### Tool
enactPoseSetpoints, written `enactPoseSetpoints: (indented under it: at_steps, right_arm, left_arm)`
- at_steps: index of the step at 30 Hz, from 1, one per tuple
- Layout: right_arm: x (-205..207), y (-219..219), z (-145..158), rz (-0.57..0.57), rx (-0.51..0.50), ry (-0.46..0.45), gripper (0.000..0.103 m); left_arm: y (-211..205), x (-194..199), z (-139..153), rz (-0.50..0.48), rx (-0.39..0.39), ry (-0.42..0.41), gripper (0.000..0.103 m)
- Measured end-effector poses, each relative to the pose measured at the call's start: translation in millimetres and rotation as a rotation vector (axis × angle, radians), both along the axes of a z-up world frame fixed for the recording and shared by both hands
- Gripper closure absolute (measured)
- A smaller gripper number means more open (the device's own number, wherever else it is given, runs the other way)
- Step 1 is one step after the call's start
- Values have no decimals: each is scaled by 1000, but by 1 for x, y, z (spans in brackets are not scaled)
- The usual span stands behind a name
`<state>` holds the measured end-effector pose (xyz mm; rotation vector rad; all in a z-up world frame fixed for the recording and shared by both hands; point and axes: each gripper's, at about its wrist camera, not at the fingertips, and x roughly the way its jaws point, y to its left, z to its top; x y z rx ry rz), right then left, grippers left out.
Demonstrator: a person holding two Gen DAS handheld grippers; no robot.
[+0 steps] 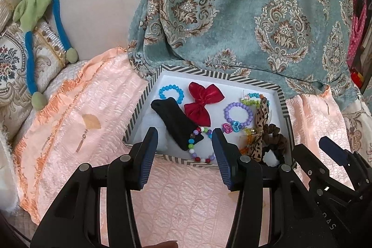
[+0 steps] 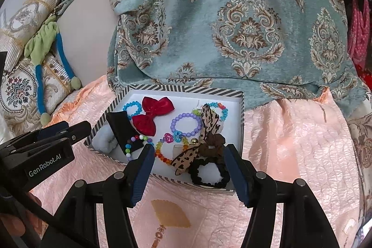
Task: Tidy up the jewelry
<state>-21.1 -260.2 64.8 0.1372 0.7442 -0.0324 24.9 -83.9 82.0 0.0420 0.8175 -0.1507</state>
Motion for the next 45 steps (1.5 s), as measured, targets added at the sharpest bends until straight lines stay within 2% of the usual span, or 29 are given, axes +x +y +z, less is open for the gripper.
enactPoseSetpoints:
  at_steps: [45]
  right_arm:
    - [-1, 3, -8, 18, 23, 31, 42]
  left_arm:
    - [1, -3, 0, 25, 42, -12, 55]
